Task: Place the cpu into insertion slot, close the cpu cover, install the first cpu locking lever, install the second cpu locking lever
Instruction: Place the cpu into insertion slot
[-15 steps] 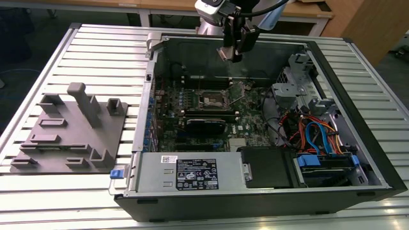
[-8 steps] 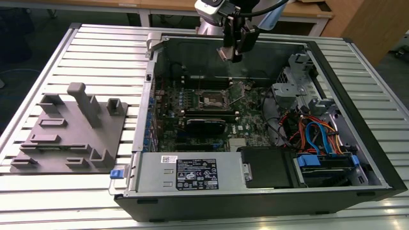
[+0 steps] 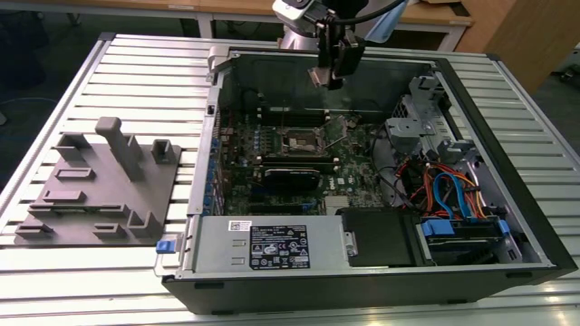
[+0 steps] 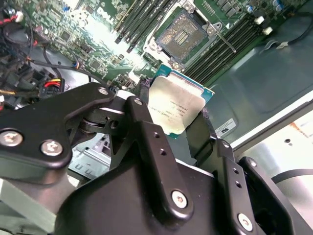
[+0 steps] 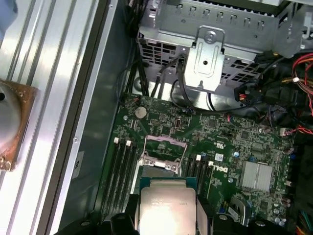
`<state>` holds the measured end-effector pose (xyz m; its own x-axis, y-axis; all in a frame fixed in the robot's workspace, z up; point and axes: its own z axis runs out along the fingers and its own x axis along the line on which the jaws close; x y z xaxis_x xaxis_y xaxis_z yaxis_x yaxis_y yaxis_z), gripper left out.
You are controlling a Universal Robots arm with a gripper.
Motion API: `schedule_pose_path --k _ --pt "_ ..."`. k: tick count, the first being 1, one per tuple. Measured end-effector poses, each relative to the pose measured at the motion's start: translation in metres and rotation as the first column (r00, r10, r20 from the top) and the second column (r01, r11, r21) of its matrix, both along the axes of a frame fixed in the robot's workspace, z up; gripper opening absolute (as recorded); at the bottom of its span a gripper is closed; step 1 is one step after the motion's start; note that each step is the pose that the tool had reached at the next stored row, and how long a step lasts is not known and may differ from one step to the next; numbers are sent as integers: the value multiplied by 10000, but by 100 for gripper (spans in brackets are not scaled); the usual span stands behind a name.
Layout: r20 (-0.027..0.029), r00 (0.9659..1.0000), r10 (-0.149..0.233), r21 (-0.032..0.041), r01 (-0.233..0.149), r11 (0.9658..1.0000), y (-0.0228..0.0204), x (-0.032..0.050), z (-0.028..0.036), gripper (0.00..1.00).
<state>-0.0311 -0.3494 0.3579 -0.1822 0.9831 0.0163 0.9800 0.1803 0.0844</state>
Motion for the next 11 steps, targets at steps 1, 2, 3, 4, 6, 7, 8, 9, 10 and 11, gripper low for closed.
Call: schedule_pose_path --k 1,2,3,4,6,7,8,9,10,11 --pt "0 9999 -110 0 110 9999 0 0 -2 54" --pt "-1 9998 -190 0 190 9998 1 0 -5 54" --pt "-1 9997 -231 -2 231 9997 4 0 -9 54" --pt "-1 9997 -250 -3 250 9997 9 0 -16 54" --pt "1 9996 -294 1 294 9996 15 0 -35 54" --pt "1 9995 -315 1 315 9995 17 0 -40 54" --pt "0 9995 -331 0 331 9995 17 1 -43 54" --pt "-1 9994 -341 -2 341 9994 17 0 -44 54" --pt "-1 9994 -343 -3 343 9994 17 0 -44 54" --pt "0 9994 -353 -1 353 9994 17 0 -48 54"
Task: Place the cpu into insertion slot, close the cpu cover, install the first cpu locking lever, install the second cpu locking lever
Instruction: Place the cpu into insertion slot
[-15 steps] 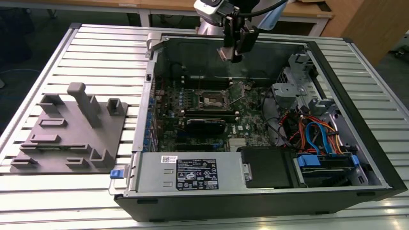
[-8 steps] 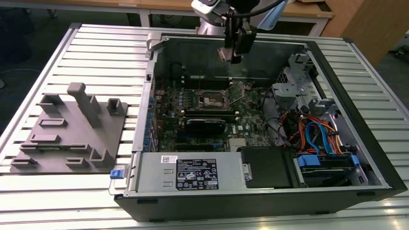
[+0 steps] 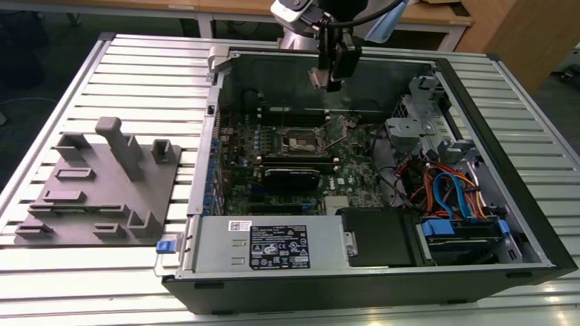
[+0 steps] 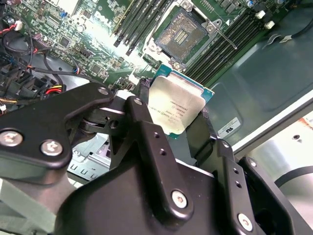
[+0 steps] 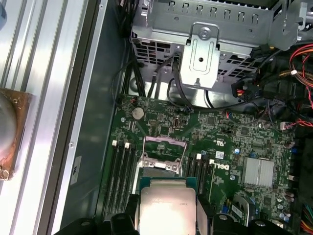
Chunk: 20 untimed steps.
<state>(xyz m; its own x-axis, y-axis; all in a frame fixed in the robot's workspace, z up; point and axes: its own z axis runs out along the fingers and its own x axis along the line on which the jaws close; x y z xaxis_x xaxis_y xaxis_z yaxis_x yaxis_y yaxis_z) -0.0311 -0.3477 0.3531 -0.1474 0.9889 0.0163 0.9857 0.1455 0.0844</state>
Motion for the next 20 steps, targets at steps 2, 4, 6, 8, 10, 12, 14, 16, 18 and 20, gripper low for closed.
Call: schedule_pose_path --k 2,4,6,8,10,12,14,16,18,20 --pt "0 10000 -8 0 8 10000 0 0 -1 54" --pt "0 10000 -8 0 8 10000 0 0 -1 54" --pt "0 10000 -11 0 11 10000 0 0 -2 54" --pt "0 10000 -23 0 23 10000 0 0 -2 54" --pt "0 10000 -53 0 53 10000 0 0 -2 54" --pt "0 10000 -93 1 93 10000 0 0 -3 54" --pt "1 9998 -187 1 187 9998 0 0 -4 54" --pt "1 9995 -313 1 313 9995 0 0 -6 54" --pt "1 9984 -557 0 557 9984 0 0 -10 54" --pt "0 9958 -914 0 914 9958 0 0 -15 54"
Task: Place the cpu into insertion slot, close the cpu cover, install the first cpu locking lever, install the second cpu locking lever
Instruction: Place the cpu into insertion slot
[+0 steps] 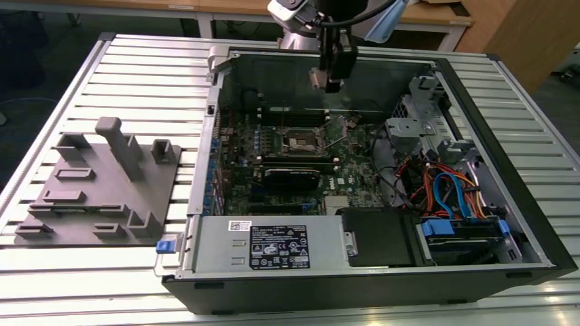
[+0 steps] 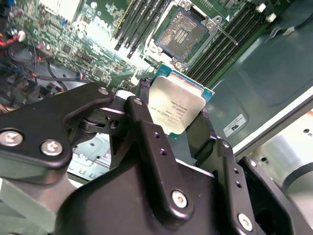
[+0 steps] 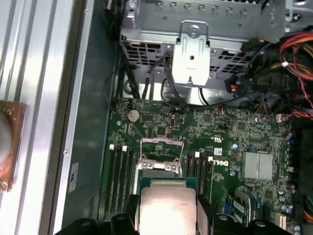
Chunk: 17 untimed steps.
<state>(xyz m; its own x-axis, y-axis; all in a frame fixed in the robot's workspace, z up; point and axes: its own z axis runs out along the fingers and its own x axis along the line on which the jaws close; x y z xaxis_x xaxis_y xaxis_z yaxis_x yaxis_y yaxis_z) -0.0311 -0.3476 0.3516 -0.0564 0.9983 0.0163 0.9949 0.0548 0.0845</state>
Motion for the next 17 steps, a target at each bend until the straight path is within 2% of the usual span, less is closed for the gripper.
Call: schedule_pose_path --k 3,12,17 --pt "-1 9998 -219 -1 219 9998 -1 0 -1 54" --pt "0 9998 -223 -1 223 9998 0 0 -2 54" --pt "0 9998 -223 0 223 9998 0 -6 -24 54"
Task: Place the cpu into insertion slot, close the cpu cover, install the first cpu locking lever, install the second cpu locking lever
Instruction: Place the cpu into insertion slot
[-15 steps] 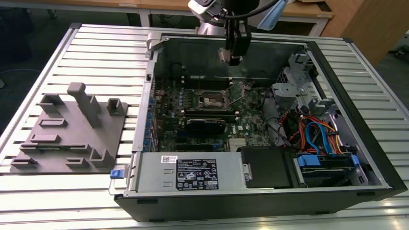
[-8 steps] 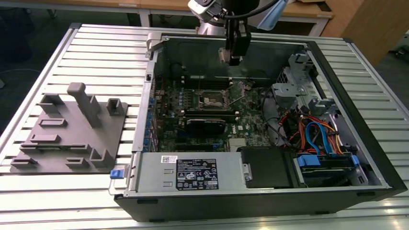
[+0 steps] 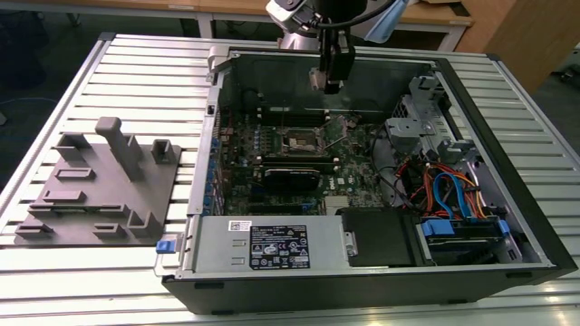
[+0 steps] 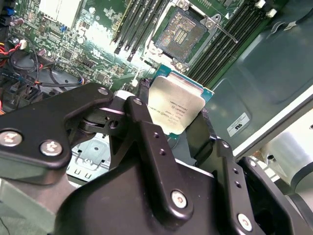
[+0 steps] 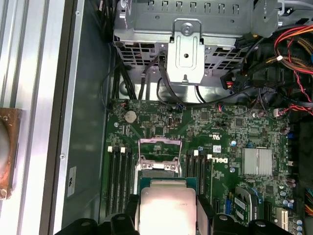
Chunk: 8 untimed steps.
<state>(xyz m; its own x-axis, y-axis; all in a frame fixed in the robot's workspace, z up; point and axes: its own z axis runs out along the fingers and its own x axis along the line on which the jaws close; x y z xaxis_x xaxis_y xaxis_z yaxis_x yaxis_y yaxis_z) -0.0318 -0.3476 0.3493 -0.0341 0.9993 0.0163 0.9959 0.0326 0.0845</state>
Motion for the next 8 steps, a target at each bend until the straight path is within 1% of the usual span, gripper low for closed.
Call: schedule_pose_path --k 6,8 --pt "-9 10000 0 0 0 10000 1 -3 -78 54" --pt "-11 10000 -1 -2 1 10000 1 -3 -81 54"
